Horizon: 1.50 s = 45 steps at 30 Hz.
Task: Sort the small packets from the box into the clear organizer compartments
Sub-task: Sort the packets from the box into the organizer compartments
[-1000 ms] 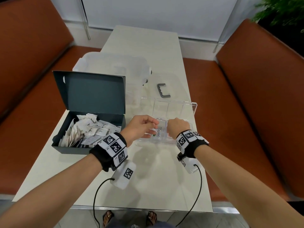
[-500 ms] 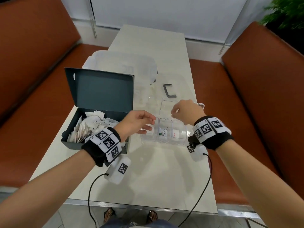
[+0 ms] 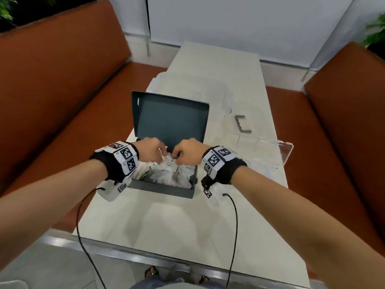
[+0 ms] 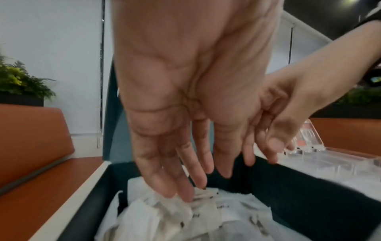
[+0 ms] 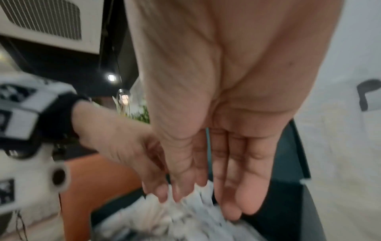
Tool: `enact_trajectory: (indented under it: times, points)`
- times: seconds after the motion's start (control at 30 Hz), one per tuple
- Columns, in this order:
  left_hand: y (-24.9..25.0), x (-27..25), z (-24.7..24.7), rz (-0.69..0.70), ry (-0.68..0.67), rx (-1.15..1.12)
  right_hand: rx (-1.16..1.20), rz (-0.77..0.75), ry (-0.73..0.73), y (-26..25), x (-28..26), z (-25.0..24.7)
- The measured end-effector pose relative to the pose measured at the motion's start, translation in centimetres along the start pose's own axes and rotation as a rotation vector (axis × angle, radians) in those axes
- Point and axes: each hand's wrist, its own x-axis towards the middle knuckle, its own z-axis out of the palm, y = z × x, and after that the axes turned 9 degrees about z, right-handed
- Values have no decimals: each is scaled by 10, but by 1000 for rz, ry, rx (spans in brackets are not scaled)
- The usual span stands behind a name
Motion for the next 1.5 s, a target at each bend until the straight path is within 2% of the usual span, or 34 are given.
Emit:
enact_trajectory:
  times: [0.1,0.17,0.27,0.43,0.67,0.87,1.17,1.33,1.4,1.5]
  points:
    - [-7,5,8,-29,-128,58,-122,137,-45,-7,23,25]
    - [-9,10,15,-17,-158,84,-160,187,-45,-8,32,35]
    - [-10,15,25,-20,-122,180,-125,258,-81,-8,44,46]
    - [-13,20,38,-42,-17,240,93,360,-64,-17,54,59]
    - [-16,30,45,-62,-14,396,301,459,-57,-18,53,61]
    - [-20,37,52,29,33,520,486,469,-63,-9,41,55]
    - [-18,36,53,210,25,658,476,318,111,1,13,32]
    - [-18,28,39,187,88,522,581,261,231,12,2,27]
    - [-17,22,24,160,148,358,668,259,301,16,-1,28]
    - [-19,8,0,144,284,90,813,267,331,19,-3,28]
